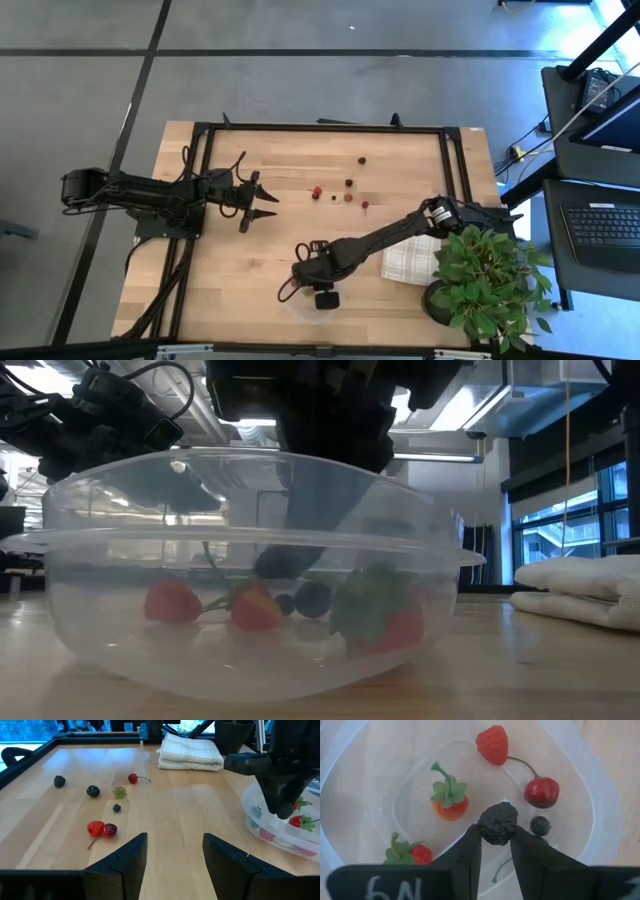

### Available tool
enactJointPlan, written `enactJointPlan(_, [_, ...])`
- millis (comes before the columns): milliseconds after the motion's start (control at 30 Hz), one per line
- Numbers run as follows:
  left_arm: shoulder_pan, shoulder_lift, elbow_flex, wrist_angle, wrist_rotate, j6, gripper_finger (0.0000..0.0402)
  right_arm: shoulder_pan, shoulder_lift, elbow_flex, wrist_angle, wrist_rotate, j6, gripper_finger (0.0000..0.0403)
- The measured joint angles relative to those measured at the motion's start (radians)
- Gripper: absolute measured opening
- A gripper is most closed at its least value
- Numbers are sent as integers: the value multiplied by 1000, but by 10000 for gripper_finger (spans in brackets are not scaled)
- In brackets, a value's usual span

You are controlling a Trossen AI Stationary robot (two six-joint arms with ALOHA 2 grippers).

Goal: Pick and placing Produce into tupperware
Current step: Put the blackberry in the bottom transparent bin

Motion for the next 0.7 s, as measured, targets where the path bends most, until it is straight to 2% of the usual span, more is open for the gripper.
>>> enactJointPlan(700, [0, 0, 0, -12, 0, -1, 185, 0, 0, 0, 0, 0, 35, 101])
